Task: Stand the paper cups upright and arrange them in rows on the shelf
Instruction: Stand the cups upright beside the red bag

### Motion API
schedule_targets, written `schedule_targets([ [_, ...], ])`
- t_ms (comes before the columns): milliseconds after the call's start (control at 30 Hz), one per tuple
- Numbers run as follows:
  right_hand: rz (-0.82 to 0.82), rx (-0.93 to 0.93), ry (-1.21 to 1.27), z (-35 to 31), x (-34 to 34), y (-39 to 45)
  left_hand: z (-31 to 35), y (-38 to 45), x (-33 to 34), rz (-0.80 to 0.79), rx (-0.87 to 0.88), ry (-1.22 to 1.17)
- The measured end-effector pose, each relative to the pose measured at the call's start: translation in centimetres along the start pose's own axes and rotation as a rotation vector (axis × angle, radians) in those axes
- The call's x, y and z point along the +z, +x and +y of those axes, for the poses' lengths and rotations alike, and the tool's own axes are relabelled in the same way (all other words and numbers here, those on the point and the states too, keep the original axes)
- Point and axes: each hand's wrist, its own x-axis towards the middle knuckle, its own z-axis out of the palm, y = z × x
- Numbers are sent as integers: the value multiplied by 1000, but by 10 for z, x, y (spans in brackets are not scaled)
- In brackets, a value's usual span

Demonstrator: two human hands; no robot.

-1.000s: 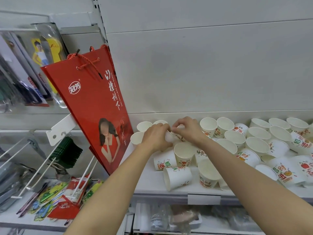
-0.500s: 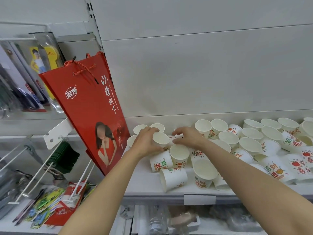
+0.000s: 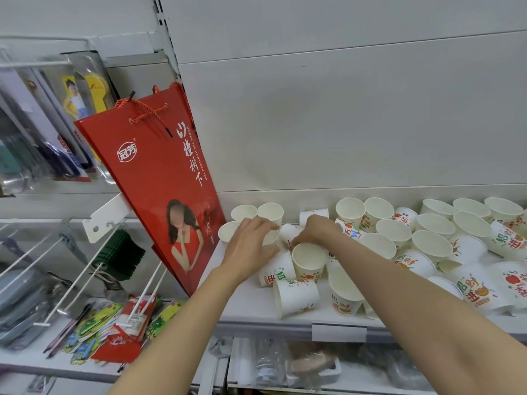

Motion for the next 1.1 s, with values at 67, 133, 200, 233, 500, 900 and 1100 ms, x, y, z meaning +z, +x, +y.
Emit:
schedule_targets([
  [67,71,-19,5,2,-6,-1,9,-10,-1,-58,65,-32],
  [133,159,-40,28,8,-13,-1,18,-15,0,-196,71,14],
  [200,207,-113,172,17,-20,-3,24,-10,-2,-350,20,103],
  [233,213,-168,302,23,-23,-3,27,-6,-3,-408,-12,145],
  [500,265,-308,834,48,-34,-33,45,13,5,-522,-63,403],
  [900,183,-436,998,33,-30,-81,17,-69,-37,208,-442,-275],
  [1100,377,-452,497,-24,1,-95,-4,-82,-36,177,-484,-304],
])
